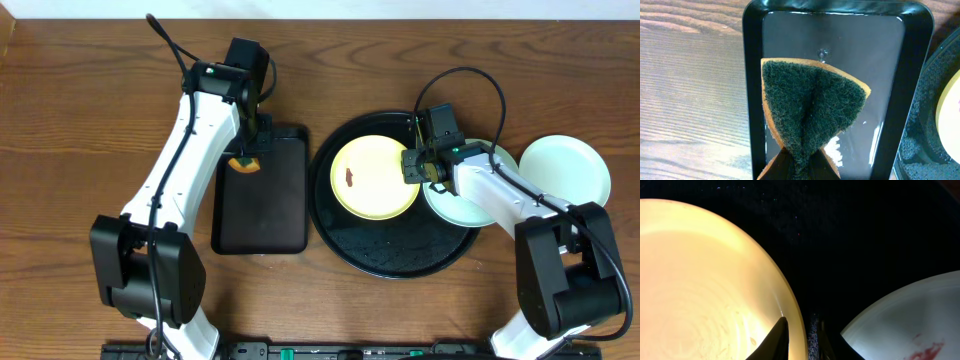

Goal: Clean dirty plates on tray and stack at the side
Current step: 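Lift the sponge with the left gripper above the small tray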

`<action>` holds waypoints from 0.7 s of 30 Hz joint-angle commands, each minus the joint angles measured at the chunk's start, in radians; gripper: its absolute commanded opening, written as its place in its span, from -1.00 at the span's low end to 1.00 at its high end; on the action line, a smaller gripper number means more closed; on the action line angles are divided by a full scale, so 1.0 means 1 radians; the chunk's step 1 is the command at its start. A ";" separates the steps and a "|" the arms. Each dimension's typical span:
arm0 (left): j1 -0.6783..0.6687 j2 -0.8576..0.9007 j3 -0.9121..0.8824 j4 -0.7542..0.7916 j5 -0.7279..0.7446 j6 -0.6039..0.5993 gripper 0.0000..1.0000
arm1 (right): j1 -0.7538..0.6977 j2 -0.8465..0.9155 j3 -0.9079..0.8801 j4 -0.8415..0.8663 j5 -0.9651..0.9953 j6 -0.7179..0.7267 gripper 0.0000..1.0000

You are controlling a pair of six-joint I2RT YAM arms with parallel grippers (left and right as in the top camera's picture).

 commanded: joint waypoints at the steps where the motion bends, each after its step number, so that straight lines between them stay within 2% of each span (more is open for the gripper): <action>1: 0.004 -0.023 0.014 -0.005 -0.006 0.017 -0.85 | 0.016 0.011 -0.005 0.003 0.003 -0.009 -0.62; 13: 0.004 -0.023 0.029 -0.008 0.006 0.018 -0.85 | 0.016 0.011 -0.005 0.003 0.002 -0.009 -0.61; 21: -0.014 -0.023 0.219 -0.138 0.048 0.002 -0.87 | 0.016 0.011 -0.005 0.005 0.003 -0.009 -0.60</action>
